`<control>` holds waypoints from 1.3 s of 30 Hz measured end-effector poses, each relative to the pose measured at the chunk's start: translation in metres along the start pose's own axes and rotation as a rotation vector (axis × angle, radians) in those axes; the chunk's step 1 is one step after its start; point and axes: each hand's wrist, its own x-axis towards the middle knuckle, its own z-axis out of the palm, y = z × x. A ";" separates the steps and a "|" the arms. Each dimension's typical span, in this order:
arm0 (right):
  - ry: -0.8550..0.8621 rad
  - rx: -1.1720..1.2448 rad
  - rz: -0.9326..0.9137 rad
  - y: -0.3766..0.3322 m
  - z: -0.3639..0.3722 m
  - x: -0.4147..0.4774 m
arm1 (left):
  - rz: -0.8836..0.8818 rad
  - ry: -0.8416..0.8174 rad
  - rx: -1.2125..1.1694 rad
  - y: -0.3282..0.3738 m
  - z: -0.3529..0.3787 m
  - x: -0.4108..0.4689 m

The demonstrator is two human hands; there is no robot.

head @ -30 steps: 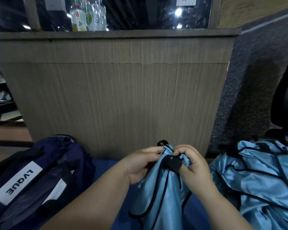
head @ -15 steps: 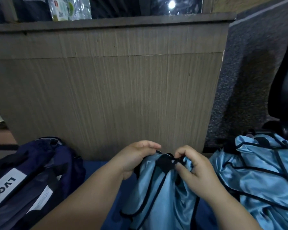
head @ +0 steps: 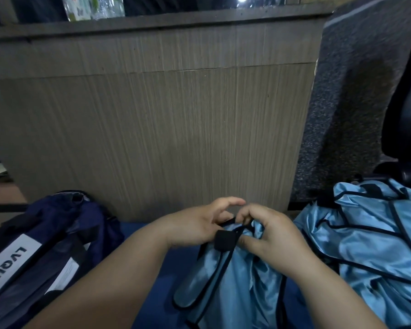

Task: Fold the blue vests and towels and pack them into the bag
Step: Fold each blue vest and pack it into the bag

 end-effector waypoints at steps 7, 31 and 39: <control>0.009 -0.038 0.170 -0.001 -0.003 -0.002 | 0.086 0.012 0.181 0.009 0.005 -0.003; 0.210 -0.132 0.464 0.004 -0.020 -0.004 | -0.168 0.229 0.657 -0.031 -0.011 -0.008; 0.358 0.028 0.392 0.011 -0.022 -0.007 | 0.015 0.147 -0.190 -0.057 0.007 -0.018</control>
